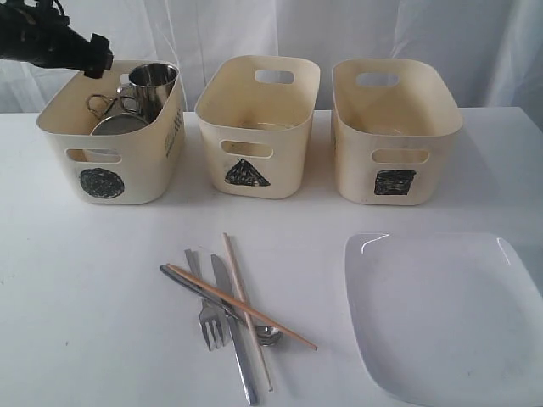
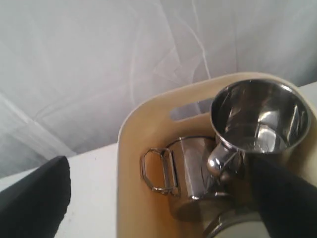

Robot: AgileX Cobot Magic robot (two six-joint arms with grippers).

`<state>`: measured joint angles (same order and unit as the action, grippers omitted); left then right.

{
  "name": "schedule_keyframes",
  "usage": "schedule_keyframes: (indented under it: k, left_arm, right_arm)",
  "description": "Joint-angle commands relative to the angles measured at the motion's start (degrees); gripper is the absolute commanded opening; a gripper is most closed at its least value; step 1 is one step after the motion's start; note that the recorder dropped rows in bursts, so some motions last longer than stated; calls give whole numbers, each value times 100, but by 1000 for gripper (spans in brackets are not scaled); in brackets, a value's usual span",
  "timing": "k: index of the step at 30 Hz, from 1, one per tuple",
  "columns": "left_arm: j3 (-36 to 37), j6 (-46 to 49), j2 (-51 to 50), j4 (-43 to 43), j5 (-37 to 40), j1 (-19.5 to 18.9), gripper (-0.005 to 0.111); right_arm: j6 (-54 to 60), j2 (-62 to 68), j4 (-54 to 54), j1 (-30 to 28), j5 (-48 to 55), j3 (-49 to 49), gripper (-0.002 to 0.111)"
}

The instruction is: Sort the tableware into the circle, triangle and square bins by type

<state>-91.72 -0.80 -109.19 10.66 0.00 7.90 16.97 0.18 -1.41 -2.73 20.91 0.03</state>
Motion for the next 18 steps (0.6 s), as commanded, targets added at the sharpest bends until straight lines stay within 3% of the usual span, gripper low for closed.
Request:
schedule_keyframes:
  k: [1,9,15,18]
  left_arm:
    - [-42,-77,273,32,808,-31,97]
    - [-31,-77,1522,-205,3023,-31,97]
    - [-23,861,1959,-1032,4867,-21,96]
    - [-23,1004,1959,-994,5197,68,84]
  right_arm:
    - [-33,-18,-28,33,-83,-3,0]
    - [-33,-18,-28,33,-83,-3,0]
    - [-33,-18,-28,33,-83,-3,0]
    - [-33,-18,-28,33,-83,-3,0]
